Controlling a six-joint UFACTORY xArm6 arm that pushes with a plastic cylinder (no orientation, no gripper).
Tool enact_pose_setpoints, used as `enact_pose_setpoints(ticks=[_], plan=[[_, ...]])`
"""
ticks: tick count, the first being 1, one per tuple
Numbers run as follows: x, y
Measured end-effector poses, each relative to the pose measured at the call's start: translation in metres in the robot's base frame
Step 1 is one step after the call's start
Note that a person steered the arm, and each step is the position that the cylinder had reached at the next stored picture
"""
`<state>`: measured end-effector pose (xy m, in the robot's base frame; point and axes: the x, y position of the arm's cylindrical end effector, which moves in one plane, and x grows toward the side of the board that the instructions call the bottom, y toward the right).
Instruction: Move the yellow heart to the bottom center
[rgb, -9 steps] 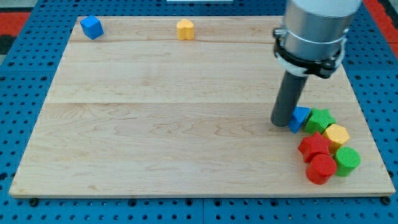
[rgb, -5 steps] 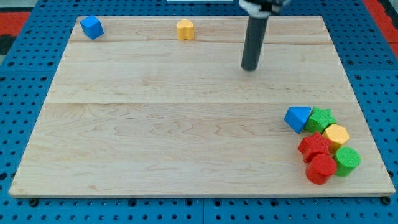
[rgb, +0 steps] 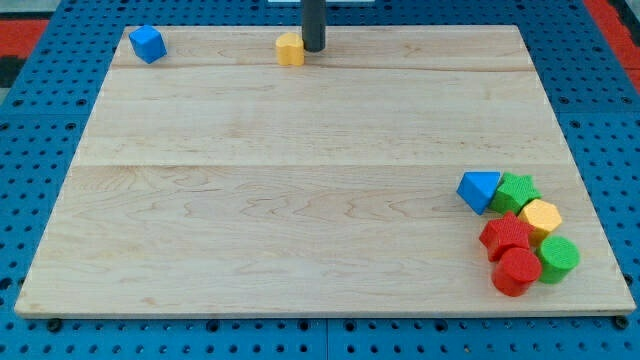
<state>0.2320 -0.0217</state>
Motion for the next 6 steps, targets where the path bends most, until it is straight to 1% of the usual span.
enact_pose_setpoints(ticks=[1,4,5,6], plan=[[0.000,-0.034],[0.008,-0.037],[0.043,-0.037],[0.033,-0.039]])
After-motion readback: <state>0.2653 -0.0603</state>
